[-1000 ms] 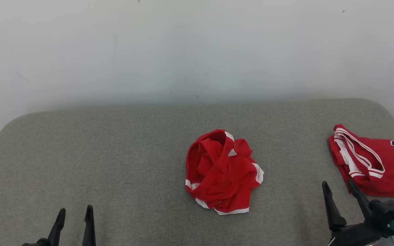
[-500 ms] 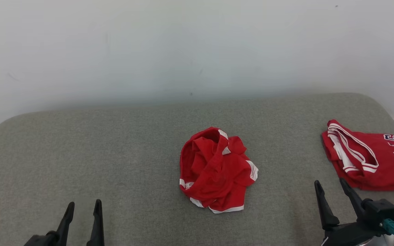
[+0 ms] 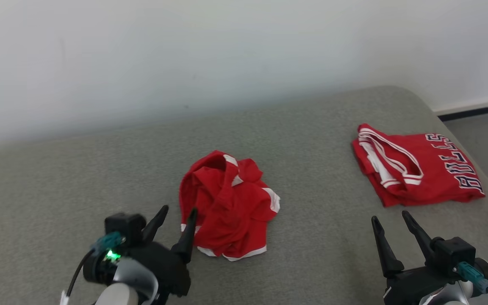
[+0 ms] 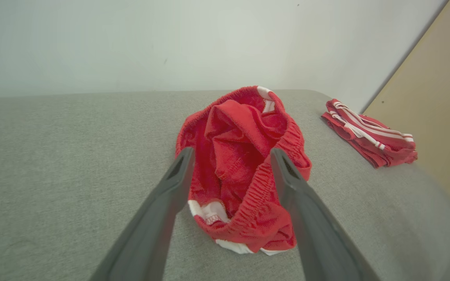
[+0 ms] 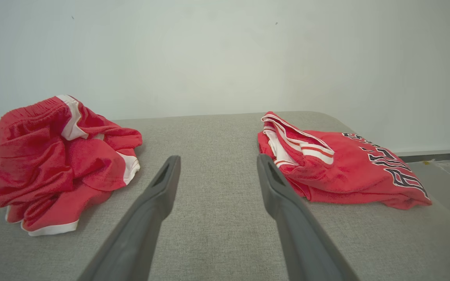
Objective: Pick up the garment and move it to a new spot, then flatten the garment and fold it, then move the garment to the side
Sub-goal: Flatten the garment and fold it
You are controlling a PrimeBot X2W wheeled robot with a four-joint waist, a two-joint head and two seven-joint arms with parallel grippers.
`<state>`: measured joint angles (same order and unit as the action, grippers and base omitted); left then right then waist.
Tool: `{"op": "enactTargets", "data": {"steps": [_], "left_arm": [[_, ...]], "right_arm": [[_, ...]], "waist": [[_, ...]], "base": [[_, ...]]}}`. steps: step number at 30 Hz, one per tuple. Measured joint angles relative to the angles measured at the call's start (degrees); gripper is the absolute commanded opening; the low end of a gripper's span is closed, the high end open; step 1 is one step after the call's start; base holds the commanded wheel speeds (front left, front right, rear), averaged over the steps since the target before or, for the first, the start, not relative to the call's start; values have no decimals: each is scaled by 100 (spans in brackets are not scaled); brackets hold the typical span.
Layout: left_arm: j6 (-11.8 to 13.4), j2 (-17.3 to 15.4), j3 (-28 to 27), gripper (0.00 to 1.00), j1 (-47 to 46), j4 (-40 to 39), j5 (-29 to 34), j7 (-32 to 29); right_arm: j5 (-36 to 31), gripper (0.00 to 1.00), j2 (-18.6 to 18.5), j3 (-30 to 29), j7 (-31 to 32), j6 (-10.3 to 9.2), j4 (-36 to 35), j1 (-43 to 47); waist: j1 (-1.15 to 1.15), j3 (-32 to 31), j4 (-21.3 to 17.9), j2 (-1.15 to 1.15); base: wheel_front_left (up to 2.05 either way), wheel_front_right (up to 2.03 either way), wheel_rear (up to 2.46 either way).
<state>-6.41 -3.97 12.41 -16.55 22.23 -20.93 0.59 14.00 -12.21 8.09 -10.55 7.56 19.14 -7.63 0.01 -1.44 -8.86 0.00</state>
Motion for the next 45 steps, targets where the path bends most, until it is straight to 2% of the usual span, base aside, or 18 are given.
{"op": "enactTargets", "data": {"steps": [7, 11, 14, 21, 25, 29, 36, 37, 38, 39, 45], "left_arm": [[180, 92, 379, 100, -834, 337, -87, -389], [454, 102, 493, 100, -1238, 639, -158, -783], [754, 102, 548, 100, -1547, 835, -196, -1065], [1156, 97, 699, 100, -1950, 1279, -109, -1830], [1444, -53, 746, 100, -2069, 1329, 126, -1775], [1532, -125, 744, 100, -2053, 1410, 149, -1867], [1343, -105, 835, 100, -1929, 1508, -27, -2175], [1305, -94, 860, 66, -1929, 1506, -36, -2175], [1277, -87, 891, 41, -1929, 1507, -44, -2175], [1232, -78, 906, 0, -1929, 1507, -63, -2165], [1001, 10, 904, 0, -2076, 1359, -303, -1611]], "right_arm": [[46, 100, -14, 65, -34, 0, 90, -64], [55, 100, -16, 103, -64, -1, 134, -110], [63, 100, -10, 138, -90, 0, 169, -164], [70, 100, 38, 168, -119, 0, 231, -180], [75, 100, 35, 157, -157, 0, 259, -185], [98, 100, 23, 136, -170, 0, 289, -187], [76, 100, 77, 130, -181, 0, 304, -191], [76, 100, 85, 137, -180, 0, 305, -198], [76, 100, 85, 142, -181, -1, 307, -211], [76, 100, 85, 143, -181, -1, 308, -228], [98, 100, 56, 141, -208, 0, 354, -289]], "waist": [[0, 152, -480, 0], [0, 223, -723, 0], [0, 265, -885, 0], [0, 337, -1178, 0], [0, 359, -1267, 0], [0, 355, -1269, 0], [0, 341, -1216, 0], [0, 344, -1212, 0], [0, 347, -1209, 0], [-1, 351, -1207, 0], [-1, 366, -1182, 0]], "base": [[0, 0, 0], [0, 0, 0], [0, 0, 0], [0, 0, 0], [0, 0, 0], [0, 0, 0], [0, 0, 0], [0, 0, 0], [0, 0, 0], [0, 0, 0], [0, 0, 0]]}}
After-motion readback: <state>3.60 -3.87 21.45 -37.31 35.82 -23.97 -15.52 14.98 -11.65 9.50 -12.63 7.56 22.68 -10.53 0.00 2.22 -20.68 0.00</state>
